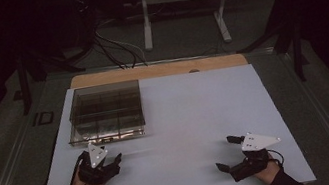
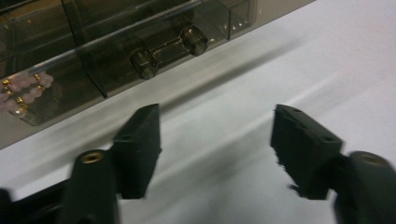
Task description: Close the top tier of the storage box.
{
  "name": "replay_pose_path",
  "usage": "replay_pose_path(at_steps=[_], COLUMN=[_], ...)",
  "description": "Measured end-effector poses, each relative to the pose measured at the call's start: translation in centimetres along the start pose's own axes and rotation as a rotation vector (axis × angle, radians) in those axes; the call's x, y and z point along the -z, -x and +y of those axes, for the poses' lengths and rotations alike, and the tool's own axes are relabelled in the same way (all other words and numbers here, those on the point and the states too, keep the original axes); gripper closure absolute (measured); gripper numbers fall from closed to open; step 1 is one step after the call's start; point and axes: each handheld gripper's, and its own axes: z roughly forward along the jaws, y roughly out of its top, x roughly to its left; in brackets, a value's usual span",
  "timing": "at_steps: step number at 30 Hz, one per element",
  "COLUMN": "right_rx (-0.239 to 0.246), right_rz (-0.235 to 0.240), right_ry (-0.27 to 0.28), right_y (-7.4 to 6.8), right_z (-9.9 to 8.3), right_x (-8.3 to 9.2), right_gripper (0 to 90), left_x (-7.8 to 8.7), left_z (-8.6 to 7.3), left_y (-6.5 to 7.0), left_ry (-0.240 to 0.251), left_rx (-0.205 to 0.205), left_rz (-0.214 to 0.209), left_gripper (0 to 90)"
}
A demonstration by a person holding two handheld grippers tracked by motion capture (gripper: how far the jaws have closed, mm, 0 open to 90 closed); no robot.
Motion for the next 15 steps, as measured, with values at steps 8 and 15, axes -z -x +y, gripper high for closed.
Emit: replay_pose_path(at_steps=[8, 15], right_rx=[0.001, 0.005], right_rz=[0.001, -0.002], right_ry=[0.0, -0.002], right_y=[0.0, 0.0], right_z=[0.0, 0.0], right_x=[0.0, 0.1], right_gripper=[0.0, 0.0], left_x=[0.4, 0.8], left_z=[0.0, -0.2], left_y=[-0.7, -1.7], left_ry=[0.022, 0.04], left_rx=[0.035, 0.046], left_rz=[-0.01, -0.002], left_gripper=[63.7, 82.7])
